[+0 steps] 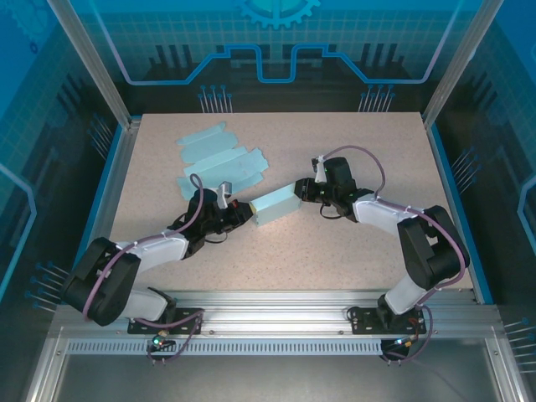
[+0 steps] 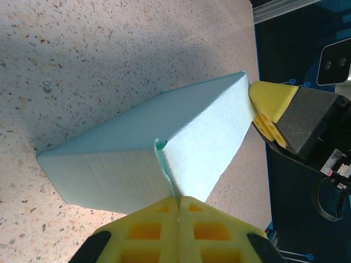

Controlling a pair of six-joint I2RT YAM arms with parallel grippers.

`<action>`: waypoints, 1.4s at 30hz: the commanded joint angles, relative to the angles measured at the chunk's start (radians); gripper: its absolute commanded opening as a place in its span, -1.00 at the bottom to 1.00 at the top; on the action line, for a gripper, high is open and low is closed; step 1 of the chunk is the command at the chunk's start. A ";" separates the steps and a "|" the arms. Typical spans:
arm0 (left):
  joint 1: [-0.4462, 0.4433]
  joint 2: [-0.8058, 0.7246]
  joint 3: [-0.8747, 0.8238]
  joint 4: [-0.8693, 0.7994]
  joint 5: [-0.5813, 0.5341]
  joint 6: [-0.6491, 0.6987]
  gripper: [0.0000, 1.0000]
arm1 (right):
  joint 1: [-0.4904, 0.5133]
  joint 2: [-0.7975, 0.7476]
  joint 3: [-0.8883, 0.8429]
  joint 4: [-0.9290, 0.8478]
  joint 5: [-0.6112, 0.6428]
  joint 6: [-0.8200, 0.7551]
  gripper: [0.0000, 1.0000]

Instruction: Fold the paper box

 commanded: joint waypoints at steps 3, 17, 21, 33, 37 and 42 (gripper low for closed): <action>-0.009 0.044 -0.003 -0.085 0.024 0.052 -0.77 | 0.025 0.095 -0.083 -0.379 0.046 -0.032 -0.59; -0.194 -0.017 0.038 -0.196 -0.084 0.308 -0.64 | 0.022 -0.024 -0.143 -0.389 0.130 -0.057 -0.54; -0.233 -0.025 0.034 -0.204 -0.127 0.368 -0.63 | 0.022 -0.068 -0.166 -0.389 0.145 -0.064 -0.49; -0.347 0.052 0.060 -0.170 -0.186 0.431 -0.63 | -0.002 -0.253 -0.272 -0.429 0.215 -0.061 -0.25; -0.374 -0.033 0.038 -0.160 -0.178 0.496 -0.43 | -0.008 -0.313 -0.277 -0.459 0.212 -0.070 -0.05; -0.376 -0.227 0.105 -0.400 -0.195 0.776 -0.10 | -0.009 -0.355 -0.228 -0.507 0.209 -0.081 0.04</action>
